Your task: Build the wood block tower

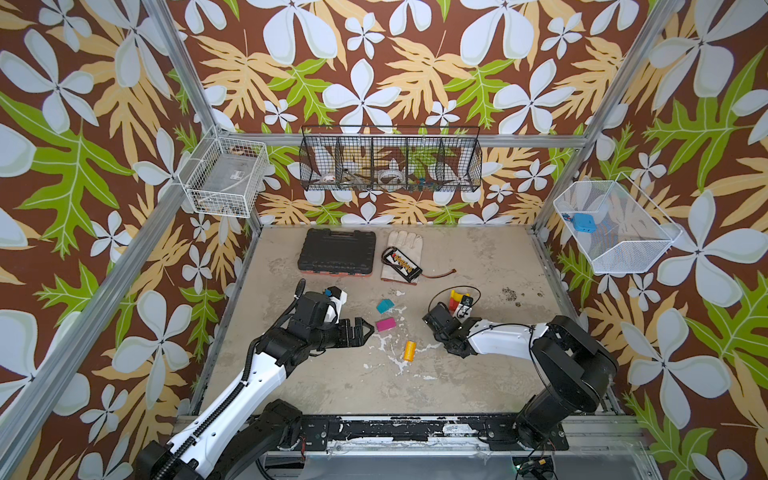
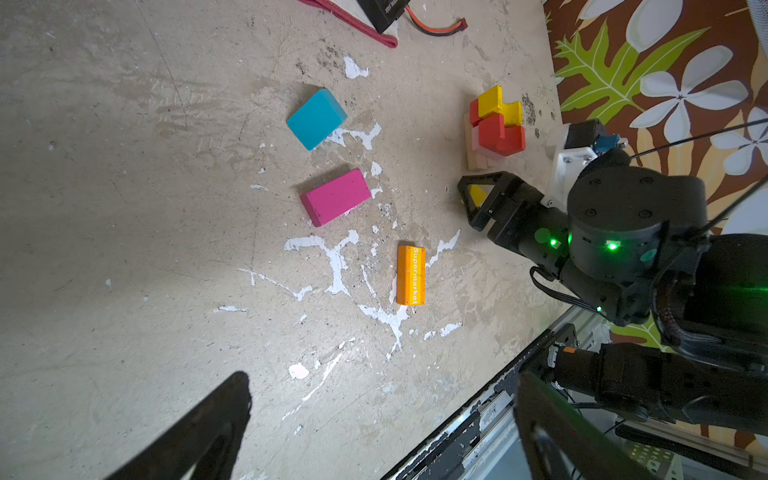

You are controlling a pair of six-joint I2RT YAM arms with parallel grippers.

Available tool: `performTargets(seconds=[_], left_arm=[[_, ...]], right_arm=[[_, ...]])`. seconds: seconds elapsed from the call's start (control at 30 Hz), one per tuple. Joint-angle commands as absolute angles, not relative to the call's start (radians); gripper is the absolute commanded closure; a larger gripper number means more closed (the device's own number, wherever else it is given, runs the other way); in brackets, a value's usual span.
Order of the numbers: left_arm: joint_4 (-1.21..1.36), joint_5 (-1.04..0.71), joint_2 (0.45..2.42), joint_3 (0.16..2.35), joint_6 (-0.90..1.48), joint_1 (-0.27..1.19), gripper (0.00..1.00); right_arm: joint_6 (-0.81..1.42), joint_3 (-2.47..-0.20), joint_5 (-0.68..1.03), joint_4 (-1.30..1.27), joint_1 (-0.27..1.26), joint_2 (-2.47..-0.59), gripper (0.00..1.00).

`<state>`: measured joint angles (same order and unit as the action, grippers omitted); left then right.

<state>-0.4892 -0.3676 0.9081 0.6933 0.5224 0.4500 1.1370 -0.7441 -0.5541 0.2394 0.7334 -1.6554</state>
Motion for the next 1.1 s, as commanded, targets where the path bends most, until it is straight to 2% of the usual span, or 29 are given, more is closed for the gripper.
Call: performTargets(seconds=[0.0, 0.47, 0.67, 0.9, 1.07], left_arm=[[-0.476, -0.365, 0.909, 0.692, 0.517, 0.451, 0.00], [-0.476, -0.364, 0.907, 0.692, 0.518, 0.451, 0.00], [-0.476, -0.364, 0.905, 0.692, 0.518, 0.451, 0.00], [-0.476, -0.362, 0.904, 0.692, 0.517, 0.451, 0.00], [-0.476, -0.364, 0.906, 0.692, 0.518, 0.451, 0.00]], right_arm=[[1.125, -0.729, -0.479, 0.282, 0.730, -1.666, 0.23], [1.142, -0.692, -0.431, 0.265, 0.737, -1.621, 0.25], [1.139, -0.698, -0.420, 0.263, 0.747, -1.641, 0.37], [1.133, -0.692, -0.425, 0.279, 0.760, -1.608, 0.42], [1.092, -0.694, -0.465, 0.327, 0.761, -1.518, 0.48]])
